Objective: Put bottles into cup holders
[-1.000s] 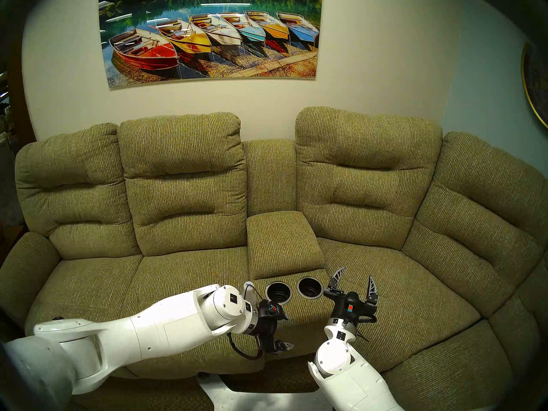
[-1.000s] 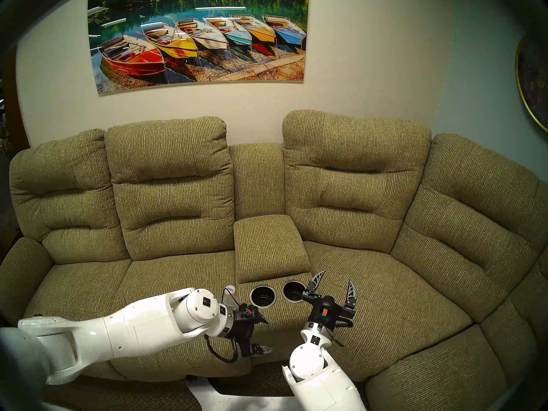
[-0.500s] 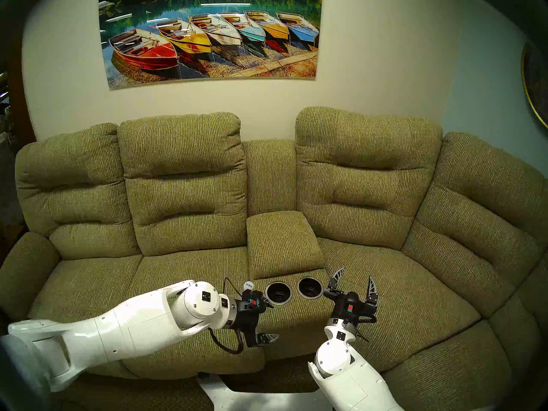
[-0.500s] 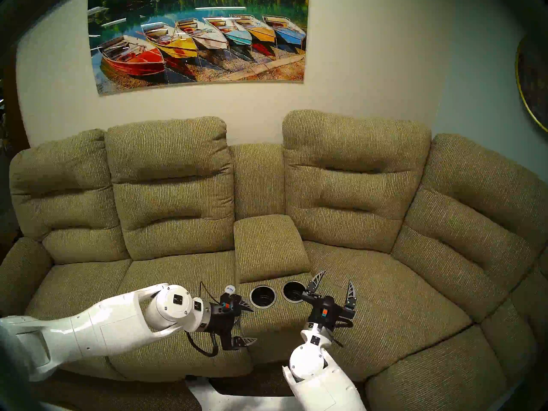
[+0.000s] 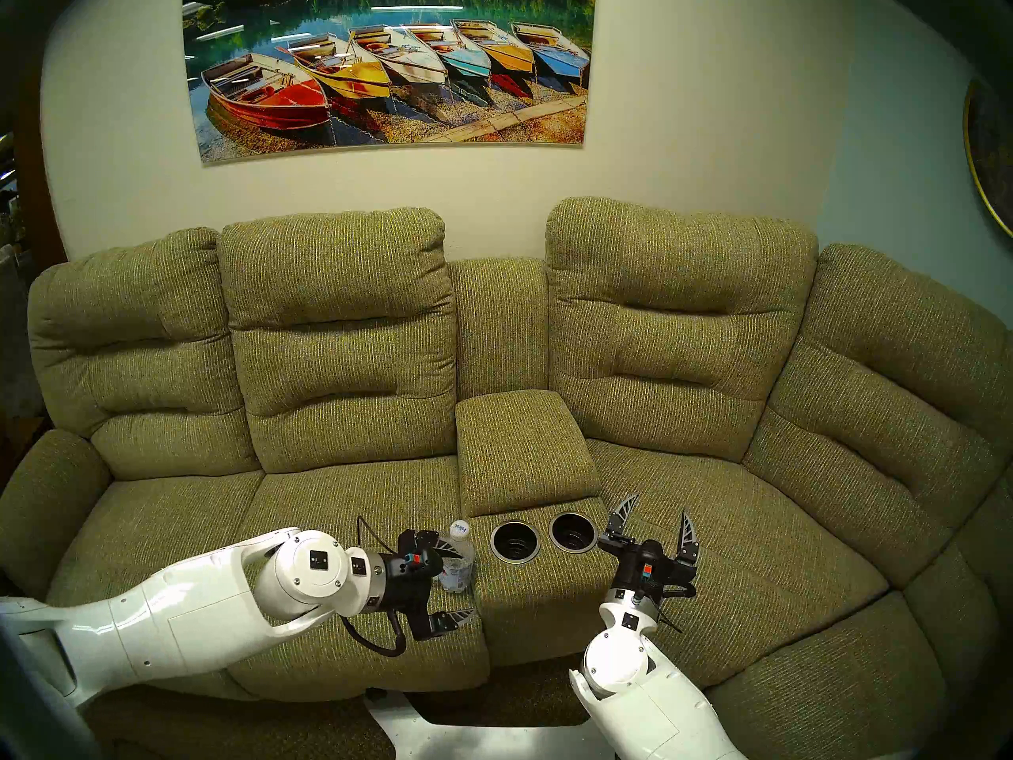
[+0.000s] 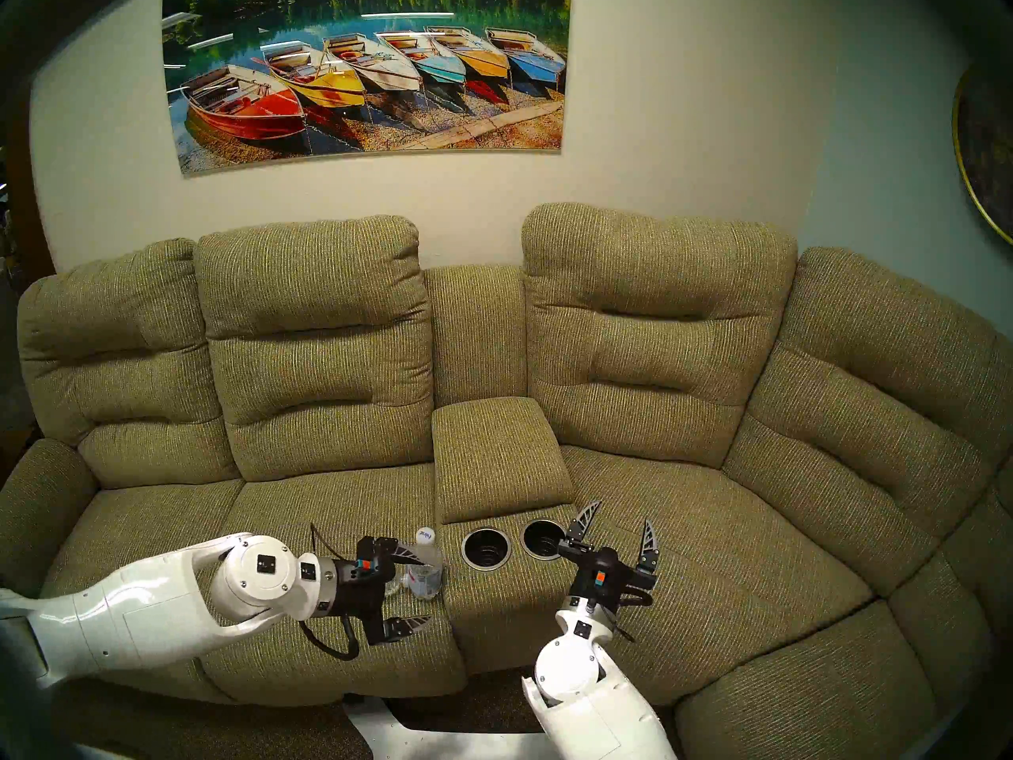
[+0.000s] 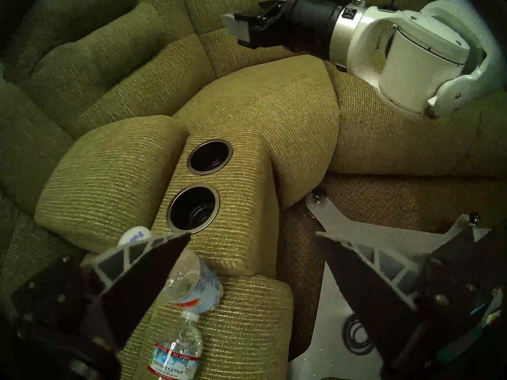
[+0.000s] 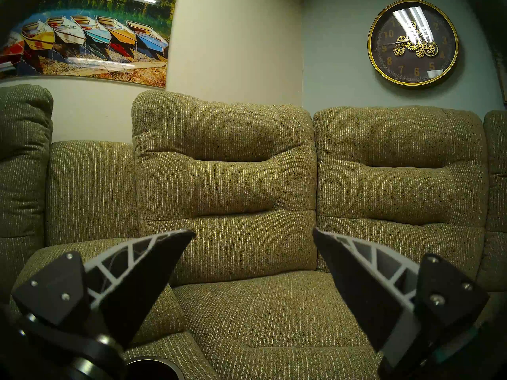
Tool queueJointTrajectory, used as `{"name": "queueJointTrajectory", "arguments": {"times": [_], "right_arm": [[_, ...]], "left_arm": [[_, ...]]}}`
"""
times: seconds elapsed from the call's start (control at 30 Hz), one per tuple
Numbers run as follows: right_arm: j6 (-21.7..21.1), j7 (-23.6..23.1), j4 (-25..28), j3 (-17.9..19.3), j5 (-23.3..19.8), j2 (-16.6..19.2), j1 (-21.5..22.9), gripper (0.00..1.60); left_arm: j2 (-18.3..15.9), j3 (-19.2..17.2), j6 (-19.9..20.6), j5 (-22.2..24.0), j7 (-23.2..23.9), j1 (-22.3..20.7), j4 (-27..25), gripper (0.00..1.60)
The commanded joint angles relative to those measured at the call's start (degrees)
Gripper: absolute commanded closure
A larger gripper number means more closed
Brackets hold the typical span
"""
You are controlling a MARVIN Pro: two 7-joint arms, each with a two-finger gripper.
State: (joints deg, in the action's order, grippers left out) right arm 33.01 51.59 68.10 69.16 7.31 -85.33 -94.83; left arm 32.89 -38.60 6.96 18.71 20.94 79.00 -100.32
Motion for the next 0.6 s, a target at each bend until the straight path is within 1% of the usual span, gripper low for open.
{"name": "queueJointTrajectory", "arguments": {"times": [0.0,0.1,0.13,0.3,0.4,0.47,0.5,0.57], "right_arm": [[0.13,0.02,0.89,0.07,-0.08,-0.01,0.11,0.00],[0.10,-0.01,0.94,0.08,-0.10,0.00,0.09,0.00],[0.09,-0.02,0.96,0.08,-0.11,0.00,0.07,0.00],[0.07,-0.04,1.00,0.08,-0.13,0.01,0.06,0.00],[0.10,-0.01,0.94,0.08,-0.10,-0.01,0.08,0.00],[0.11,0.00,0.92,0.08,-0.09,-0.01,0.09,0.00],[0.14,0.02,0.85,0.08,-0.06,-0.03,0.13,0.00],[0.17,0.04,0.78,0.08,-0.03,-0.04,0.16,0.00]], "left_arm": [[-4.70,-2.28,-4.55,3.20,-4.49,4.57,-0.87,0.00],[-4.21,-2.42,-7.82,4.20,-4.56,4.82,1.64,0.00],[-3.61,-2.23,-7.83,3.79,-4.49,4.43,2.50,0.00],[-0.29,-1.74,-10.38,3.35,-2.61,2.35,7.86,0.00],[2.48,-1.26,-11.29,2.61,-0.12,0.04,12.30,0.00],[3.12,-1.12,-11.31,2.29,0.45,-0.59,13.11,0.00],[4.94,-0.76,-12.41,1.37,2.40,-2.29,15.49,0.00],[6.37,-0.17,-12.88,0.32,3.70,-4.01,17.38,0.00]]}}
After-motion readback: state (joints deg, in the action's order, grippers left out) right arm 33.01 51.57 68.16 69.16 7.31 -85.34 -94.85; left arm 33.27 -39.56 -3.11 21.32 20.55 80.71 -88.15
